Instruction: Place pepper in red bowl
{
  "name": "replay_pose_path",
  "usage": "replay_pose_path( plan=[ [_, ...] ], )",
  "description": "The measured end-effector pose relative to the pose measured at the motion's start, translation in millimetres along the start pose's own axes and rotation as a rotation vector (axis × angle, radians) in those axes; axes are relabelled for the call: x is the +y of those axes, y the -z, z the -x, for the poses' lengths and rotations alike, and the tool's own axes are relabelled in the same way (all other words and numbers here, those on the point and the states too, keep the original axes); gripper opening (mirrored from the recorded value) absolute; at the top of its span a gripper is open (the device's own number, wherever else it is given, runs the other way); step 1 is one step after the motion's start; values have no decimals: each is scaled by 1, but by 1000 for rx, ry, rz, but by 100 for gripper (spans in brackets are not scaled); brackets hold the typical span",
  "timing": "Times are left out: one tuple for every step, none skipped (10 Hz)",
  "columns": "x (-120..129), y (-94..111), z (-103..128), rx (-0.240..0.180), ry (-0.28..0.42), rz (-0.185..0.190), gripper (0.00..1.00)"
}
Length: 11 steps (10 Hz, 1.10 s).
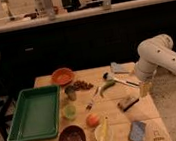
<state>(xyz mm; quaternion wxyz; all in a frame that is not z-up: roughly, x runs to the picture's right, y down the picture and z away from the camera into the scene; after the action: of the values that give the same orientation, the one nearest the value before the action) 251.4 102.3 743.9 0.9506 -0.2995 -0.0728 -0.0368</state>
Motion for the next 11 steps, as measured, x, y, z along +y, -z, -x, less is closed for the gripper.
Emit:
replay_pose_path(
  plan=[
    [-1,-3,2,-7,2,-7,80],
    [-5,-15,8,-39,12,-41,80],
    [-9,-21,13,-55,27,-53,80],
    [-14,-25,19,-67,45,-61,80],
    [-21,-29,28,-82,70,-70,80],
    [-27,-33,36,-94,90,-76,80],
    [-33,-35,45,-103,111,-84,80],
    [-33,-35,43,-100,109,-84,80],
    [-32,-34,42,-100,106,-85,80],
    [-33,-35,44,-101,109,-84,80],
    [-33,-35,45,-102,111,-84,80]
  ],
)
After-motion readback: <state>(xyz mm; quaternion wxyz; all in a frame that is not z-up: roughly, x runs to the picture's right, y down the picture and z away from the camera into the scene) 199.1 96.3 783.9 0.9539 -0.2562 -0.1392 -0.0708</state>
